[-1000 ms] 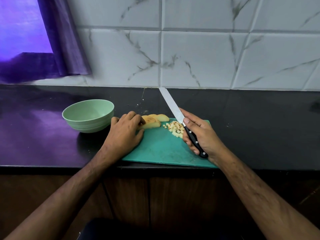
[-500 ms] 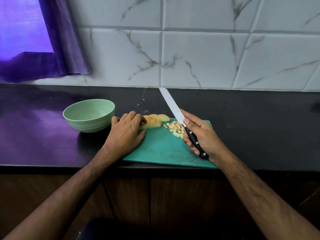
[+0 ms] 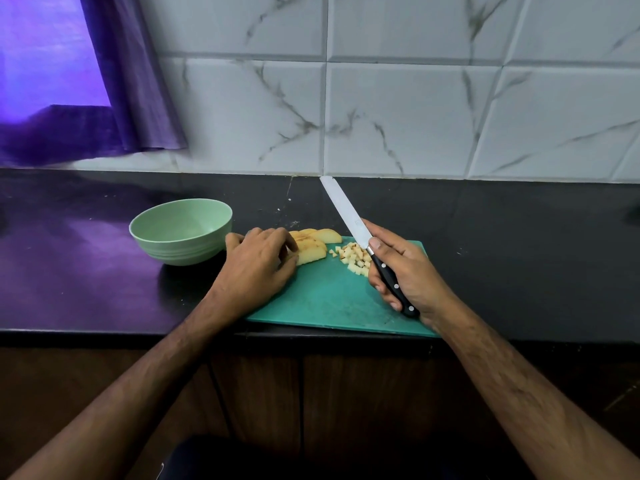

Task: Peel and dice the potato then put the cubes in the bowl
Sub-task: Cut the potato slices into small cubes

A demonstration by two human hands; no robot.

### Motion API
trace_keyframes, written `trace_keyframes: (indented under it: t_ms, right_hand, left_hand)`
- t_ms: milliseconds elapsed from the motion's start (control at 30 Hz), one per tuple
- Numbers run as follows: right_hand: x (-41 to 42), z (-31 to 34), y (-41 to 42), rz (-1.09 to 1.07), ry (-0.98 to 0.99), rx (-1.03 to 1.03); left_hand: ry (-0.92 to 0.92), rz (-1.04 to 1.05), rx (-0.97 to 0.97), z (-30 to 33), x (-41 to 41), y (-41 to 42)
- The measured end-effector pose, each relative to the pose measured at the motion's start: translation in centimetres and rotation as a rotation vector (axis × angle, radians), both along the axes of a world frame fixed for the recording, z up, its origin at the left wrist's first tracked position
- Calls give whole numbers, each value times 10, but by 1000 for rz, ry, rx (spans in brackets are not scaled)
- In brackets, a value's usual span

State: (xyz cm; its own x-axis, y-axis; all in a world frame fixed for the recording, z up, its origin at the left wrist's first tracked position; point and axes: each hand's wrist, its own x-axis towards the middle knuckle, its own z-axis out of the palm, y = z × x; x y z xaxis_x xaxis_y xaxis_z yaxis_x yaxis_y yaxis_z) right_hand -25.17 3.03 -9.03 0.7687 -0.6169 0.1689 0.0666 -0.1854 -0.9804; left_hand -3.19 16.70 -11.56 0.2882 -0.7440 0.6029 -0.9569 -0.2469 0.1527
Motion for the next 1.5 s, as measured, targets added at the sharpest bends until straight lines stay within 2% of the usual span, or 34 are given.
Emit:
trace_keyframes:
  t_ms: [100,200,267,367,467,567,633,700,867,1067,1500]
  right_hand:
    - [-1,0,0,-2,3,-2]
    - [-1,1,1,-7,9,-6]
    - [-1,2,2,-9,13,-11]
    - [-1,3,3,-8,39,-40]
    - [0,6,6,-3,97,-75]
    - [-6,13,7,32,239,-158]
    - [-14,21,9,58,387,-284]
    - [-24,29,12,59,549,-441]
    - [-35,38,31,-16,880,-802]
    - [-26,32,46,79,867,-744]
    - [-25,52,61,53,936,-940]
  left_hand:
    - [225,-210,45,3,-1,2]
    - [296,-281,25,4,3,2]
    - [258,-254,13,3,6,2]
    - [80,-165,112,-1,8,0]
    - [91,-167,138,-3,9,-1]
    - [104,-258,113,-2,7,0]
    - [68,-297,92,-1,6,0]
    - [15,-254,66,-2,5,-1]
    - [44,-221,129,-3,5,-4]
    - [-14,-262,105,-1,5,-1]
    - [-73,-240,82,2,0,1]
